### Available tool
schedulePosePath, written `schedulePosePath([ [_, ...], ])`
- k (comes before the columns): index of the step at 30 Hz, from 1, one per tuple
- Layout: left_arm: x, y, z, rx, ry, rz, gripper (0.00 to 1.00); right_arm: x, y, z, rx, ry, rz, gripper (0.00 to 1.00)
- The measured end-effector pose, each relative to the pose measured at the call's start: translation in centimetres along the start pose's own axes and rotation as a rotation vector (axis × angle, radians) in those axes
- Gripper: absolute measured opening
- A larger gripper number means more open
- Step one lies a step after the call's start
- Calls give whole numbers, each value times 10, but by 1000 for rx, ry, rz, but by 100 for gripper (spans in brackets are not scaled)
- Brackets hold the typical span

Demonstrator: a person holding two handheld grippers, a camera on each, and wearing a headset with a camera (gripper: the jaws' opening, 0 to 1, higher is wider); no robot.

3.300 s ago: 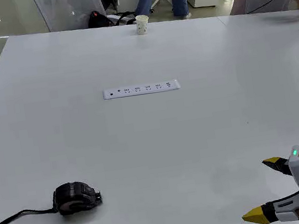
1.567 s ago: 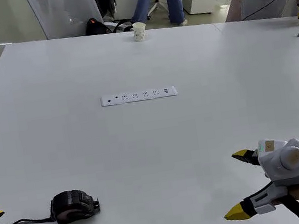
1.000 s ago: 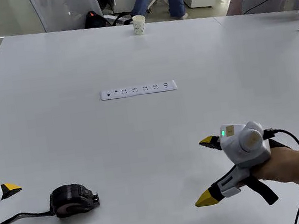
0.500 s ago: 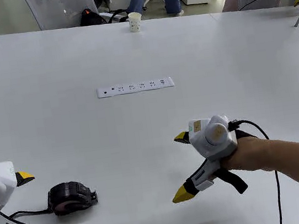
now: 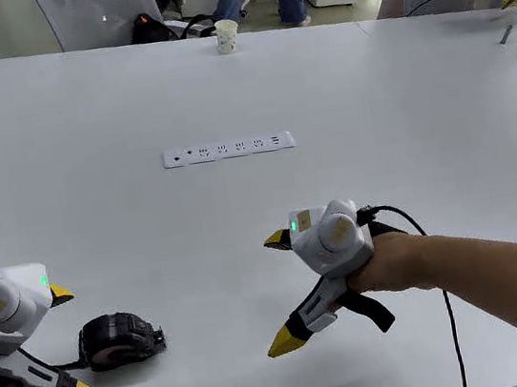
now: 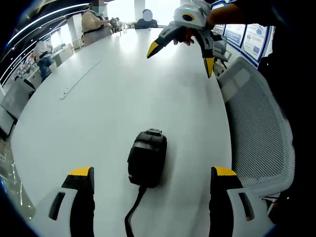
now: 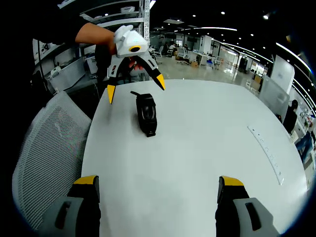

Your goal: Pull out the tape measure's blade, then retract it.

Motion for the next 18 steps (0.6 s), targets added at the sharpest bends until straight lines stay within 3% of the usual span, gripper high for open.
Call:
schedulePosePath([
  [7, -8, 1, -2, -21, 14, -19, 95, -18, -7, -1, 4, -24, -9, 99],
  [13, -15, 1, 1, -29, 41, -32, 87, -31, -14, -6, 10, -47, -6, 99],
  [16, -19, 0, 1, -35, 37, -37, 75, -34, -19, -8, 14, -47, 3, 99],
  [18, -23, -1, 1, -35, 45, -36, 77, -36, -22, -8, 14, -50, 7, 99],
])
Point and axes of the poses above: the centre of the closed fingertips' face, and the gripper's own axes: x roughly backward along the fingers, z roughly to its right, y roughly out of its underside, the point moved 1 cm from there along x, roughly backward along the fingers, and after that the axes turned 7 degrees about -x, right-handed, at the moved point
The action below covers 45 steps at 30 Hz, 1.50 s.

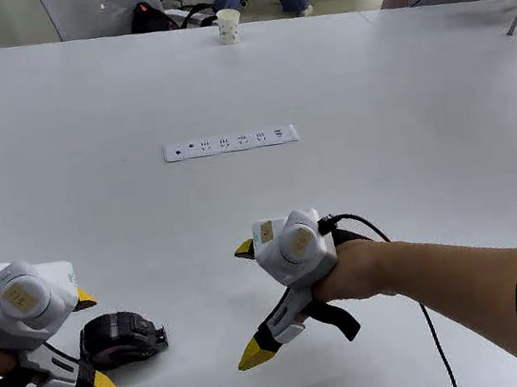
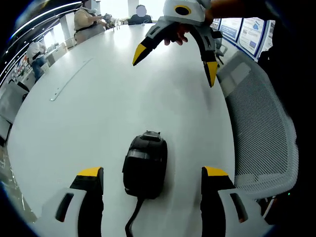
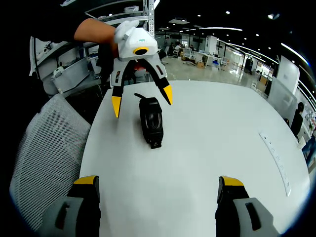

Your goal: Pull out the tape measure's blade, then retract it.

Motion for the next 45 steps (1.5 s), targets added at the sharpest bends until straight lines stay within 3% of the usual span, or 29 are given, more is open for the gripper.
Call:
schedulePosePath([
  [10, -12, -3, -7, 23, 13, -13, 77, -17, -7, 0, 10, -21, -21, 99],
  [16, -16, -3, -7, 2, 15, -17, 66, -24, -13, -1, 17, -36, -30, 99],
  [19, -16, -2, -7, 4, 13, -20, 50, -31, -16, -1, 18, -43, -30, 99],
  [20, -15, -2, -7, -23, 17, -21, 39, -33, -18, 0, 16, -44, -27, 99],
  [21, -17, -1, -14, -78, -23, -32, 36, -35, -20, 0, 14, -46, -23, 99],
  [22, -18, 1, -14, -90, -31, -44, 33, -37, -21, 0, 10, -48, -20, 99],
  [23, -19, 0, -8, -59, -8, -41, 33, -38, -22, 0, 9, -51, -17, 99],
  [25, -19, 0, -9, -67, 0, -50, 32, -41, -23, 2, 10, -56, -19, 96],
  [28, -21, 1, -8, -91, -1, -47, 32, -46, -21, 2, 5, -58, -27, 93],
  [34, -20, 0, -7, -85, -15, -40, 31, -57, -19, 6, 13, -64, -39, 85],
  [38, -19, 0, -8, -116, -20, -59, 31, -66, -19, 4, 24, -77, -45, 69],
  [45, -17, 1, -10, -121, -28, -69, 31, -77, -28, -1, 33, -88, -32, 57],
])
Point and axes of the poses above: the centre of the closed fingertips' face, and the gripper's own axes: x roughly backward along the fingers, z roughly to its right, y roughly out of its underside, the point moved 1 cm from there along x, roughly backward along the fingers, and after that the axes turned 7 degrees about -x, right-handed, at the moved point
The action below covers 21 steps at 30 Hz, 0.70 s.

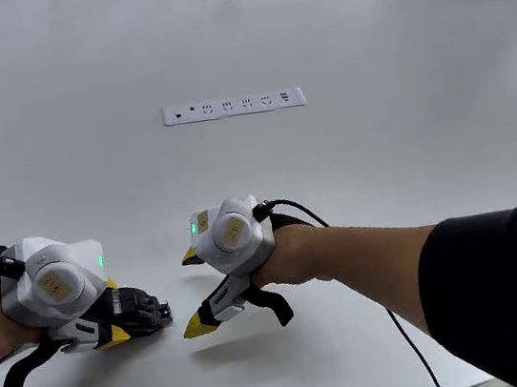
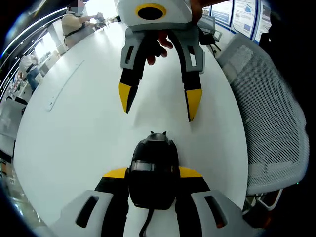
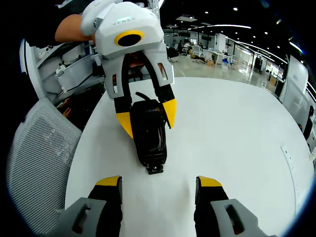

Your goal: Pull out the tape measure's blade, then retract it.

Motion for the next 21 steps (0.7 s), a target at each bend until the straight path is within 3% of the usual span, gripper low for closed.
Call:
schedulePosePath([
  [9, 0, 1, -1, 19, 0, -11, 31, -20, 0, -7, 52, -14, -16, 35],
  [12, 0, 2, -2, 19, 3, -12, 31, -28, -1, -9, 49, -22, -26, 32],
  [21, 0, 4, -4, 16, -4, 6, 31, -35, -1, -6, 131, -28, -49, 17],
])
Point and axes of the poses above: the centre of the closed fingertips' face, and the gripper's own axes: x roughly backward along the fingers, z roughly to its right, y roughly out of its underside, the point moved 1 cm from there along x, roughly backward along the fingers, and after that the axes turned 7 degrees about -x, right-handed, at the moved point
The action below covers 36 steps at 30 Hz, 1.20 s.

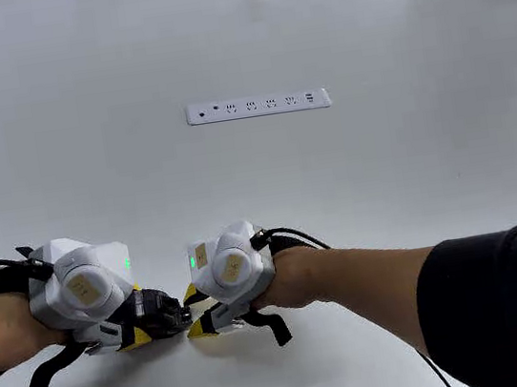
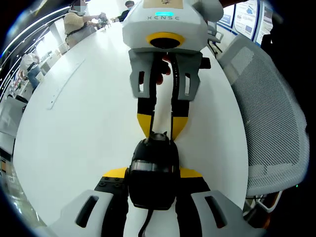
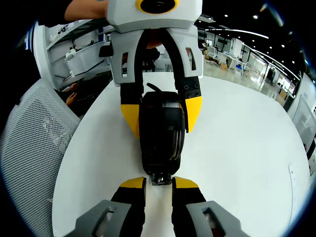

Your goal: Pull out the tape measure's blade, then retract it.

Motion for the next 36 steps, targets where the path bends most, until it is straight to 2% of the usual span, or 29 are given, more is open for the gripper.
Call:
schedulePosePath([
  [3, 0, 0, 0, 0, -2, 3, 31, -1, -1, 2, -4, -5, -2, 13],
  [9, -2, 1, -1, -2, 2, 11, 31, -5, -2, 2, -9, -6, -32, 12],
  [16, -3, 1, -1, 2, 2, 10, 31, -3, 0, 3, -11, -9, -3, 10],
  [17, -3, 1, -1, 2, 3, 12, 31, -3, 0, 2, -52, -16, 13, 10],
  [18, -3, 1, -1, 0, 4, 15, 31, -2, 1, 2, -57, -22, 15, 10],
  [21, -3, 2, -2, 7, 8, 31, 30, -3, 0, 2, -38, -20, 3, 9],
  [26, -4, 1, -2, 5, 15, 21, 30, 1, 5, 3, -28, -20, -11, 9],
  [32, -4, 1, -2, 10, 15, 24, 30, 4, 9, 5, -37, -16, -13, 10],
  [35, -4, 0, -2, 10, 15, 23, 31, 4, 8, 4, -85, -18, -14, 11],
  [36, -4, 0, -1, 9, 16, 23, 31, 4, 7, 4, -77, -18, -20, 11],
])
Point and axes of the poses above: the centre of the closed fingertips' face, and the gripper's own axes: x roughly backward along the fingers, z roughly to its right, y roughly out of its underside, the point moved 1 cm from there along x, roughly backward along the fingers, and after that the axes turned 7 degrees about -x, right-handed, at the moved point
